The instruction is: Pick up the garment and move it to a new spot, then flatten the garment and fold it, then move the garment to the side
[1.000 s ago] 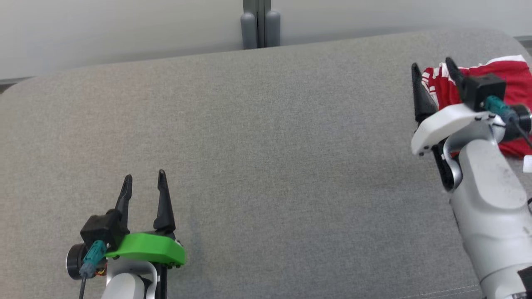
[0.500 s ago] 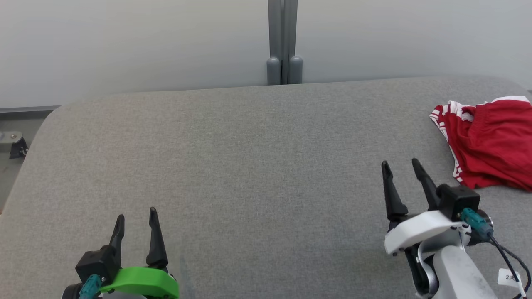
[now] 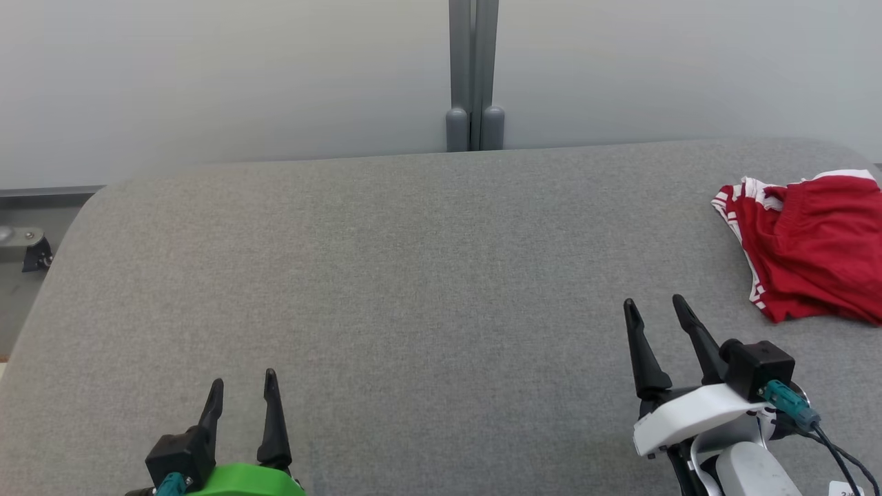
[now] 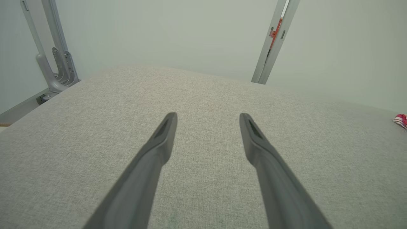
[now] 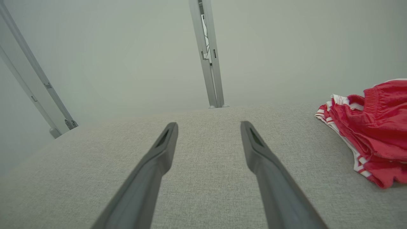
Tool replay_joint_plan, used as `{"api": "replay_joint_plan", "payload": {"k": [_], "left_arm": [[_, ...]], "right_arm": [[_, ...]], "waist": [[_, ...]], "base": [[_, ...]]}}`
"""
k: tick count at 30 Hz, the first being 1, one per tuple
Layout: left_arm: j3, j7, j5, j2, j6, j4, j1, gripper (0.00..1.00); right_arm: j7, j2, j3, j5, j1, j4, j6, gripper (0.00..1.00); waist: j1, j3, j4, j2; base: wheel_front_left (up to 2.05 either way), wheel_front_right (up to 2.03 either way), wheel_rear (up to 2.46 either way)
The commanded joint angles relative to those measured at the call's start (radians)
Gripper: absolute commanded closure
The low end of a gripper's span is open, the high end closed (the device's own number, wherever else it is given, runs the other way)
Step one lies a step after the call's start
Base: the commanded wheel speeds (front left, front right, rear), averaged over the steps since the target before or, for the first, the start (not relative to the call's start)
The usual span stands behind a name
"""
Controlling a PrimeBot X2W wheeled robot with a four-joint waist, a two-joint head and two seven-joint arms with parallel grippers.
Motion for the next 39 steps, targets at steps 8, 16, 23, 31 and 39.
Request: {"api": "replay_joint_plan", "payload": {"k": [8,16,23,31,39], "left_arm": [[0.002,-0.003,0.002,-0.001,-0.007,-0.006,-0.003,0.00],[0.000,-0.003,0.011,-0.002,-0.009,-0.005,-0.009,0.00],[-0.009,0.000,0.013,-0.003,-0.006,0.003,-0.003,1.00],[0.009,0.036,-0.082,-0.005,-0.018,0.028,-0.006,1.00],[0.033,0.073,-0.216,-0.005,-0.035,0.017,-0.020,1.00]], "right_arm": [[-0.003,-0.003,-0.008,-0.008,0.020,0.000,-0.001,0.00],[-0.003,-0.003,0.002,-0.001,0.012,0.011,-0.001,0.00],[0.000,0.001,0.003,-0.002,0.013,0.009,0.000,1.00],[0.030,0.004,-0.013,0.099,0.025,0.028,0.000,1.00],[0.068,0.003,-0.034,0.240,0.021,0.016,0.000,1.00]], "waist": [[0.0000,-0.001,-0.001,0.0000],[0.0000,0.001,0.003,0.0000],[0.0000,0.000,0.005,0.0000],[0.0000,0.002,0.002,0.0000],[0.0000,0.005,-0.002,0.0000]], "base": [[0.00,0.00,0.00],[0.00,0.00,0.00],[0.00,0.00,0.00],[0.00,0.00,0.00],[0.00,0.00,0.00]]}}
